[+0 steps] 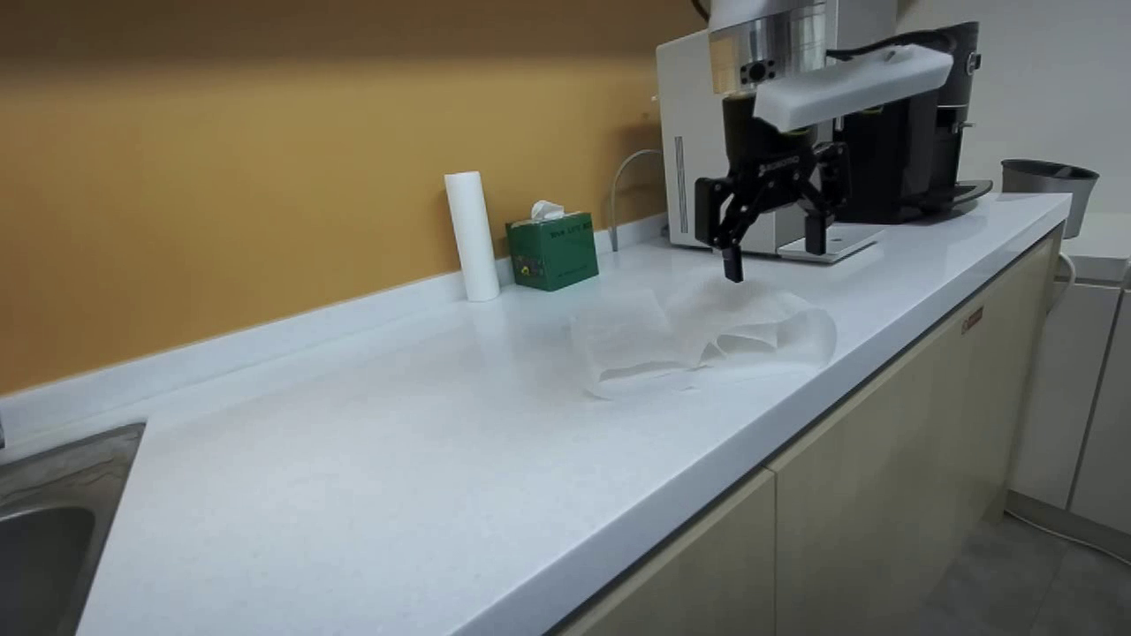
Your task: Wipe the counter top using the paper towel
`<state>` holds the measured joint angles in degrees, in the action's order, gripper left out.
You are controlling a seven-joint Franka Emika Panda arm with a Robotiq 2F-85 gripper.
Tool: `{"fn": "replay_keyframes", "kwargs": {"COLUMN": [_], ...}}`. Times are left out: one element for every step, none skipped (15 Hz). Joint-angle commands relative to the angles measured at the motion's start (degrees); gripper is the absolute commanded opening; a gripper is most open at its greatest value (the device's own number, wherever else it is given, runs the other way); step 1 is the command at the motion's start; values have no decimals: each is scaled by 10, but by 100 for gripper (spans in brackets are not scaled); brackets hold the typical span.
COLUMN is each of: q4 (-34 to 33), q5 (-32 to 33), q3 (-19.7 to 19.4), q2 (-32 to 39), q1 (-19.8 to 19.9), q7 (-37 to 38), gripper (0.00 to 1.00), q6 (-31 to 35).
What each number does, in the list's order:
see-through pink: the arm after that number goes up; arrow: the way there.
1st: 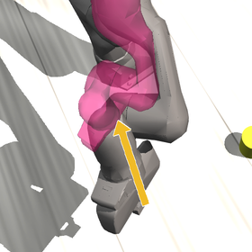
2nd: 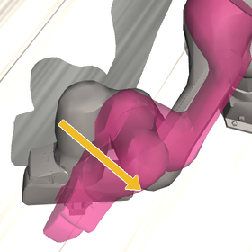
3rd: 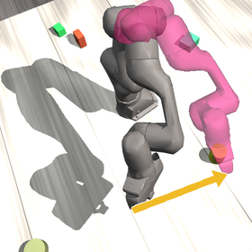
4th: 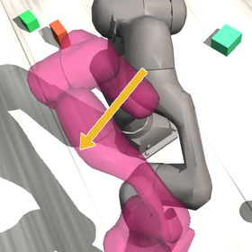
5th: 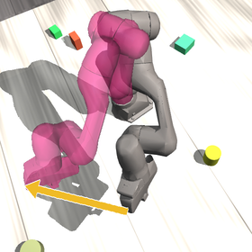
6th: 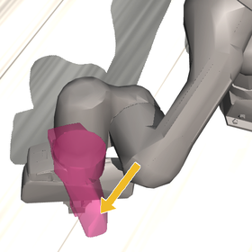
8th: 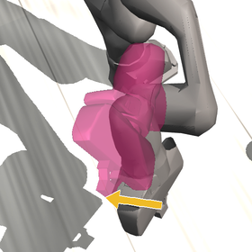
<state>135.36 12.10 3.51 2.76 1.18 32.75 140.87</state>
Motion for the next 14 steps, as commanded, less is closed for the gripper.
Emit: {"fn": "replay_keyframes", "kwargs": {"q4": [-39, -44, -50, -55, -60, -65, -69, -74, -78, -80, -82, -84, -85, -86], "q5": [16, 14, 12, 12, 8, 9, 7, 8, 9, 9, 6, 5, 4, 7], "q3": [-22, -28, -35, -41, -47, -54, -60, -68, -75, -82, -88, -93, -98, -104], "q2": [51, 62, 73, 83, 93, 102, 110, 118, 125, 130, 135, 138, 140, 141], "q1": [-17, -21, -25, -30, -33, -38, -41, -46, -50, -54, -57, -60, -64, -68], "q7": [81, 91, 101, 112, 118, 128, 133, 140, 146, 150, 154, 158, 160, 165], "gripper": [100, 100, 100, 100, 100, 100, 100, 100, 75, 75, 68, 60, 53, 45], "q6": [19, 28, 38, 45, 53, 61, 67, 74, 78, 86, 92, 98, 104, 109]}}
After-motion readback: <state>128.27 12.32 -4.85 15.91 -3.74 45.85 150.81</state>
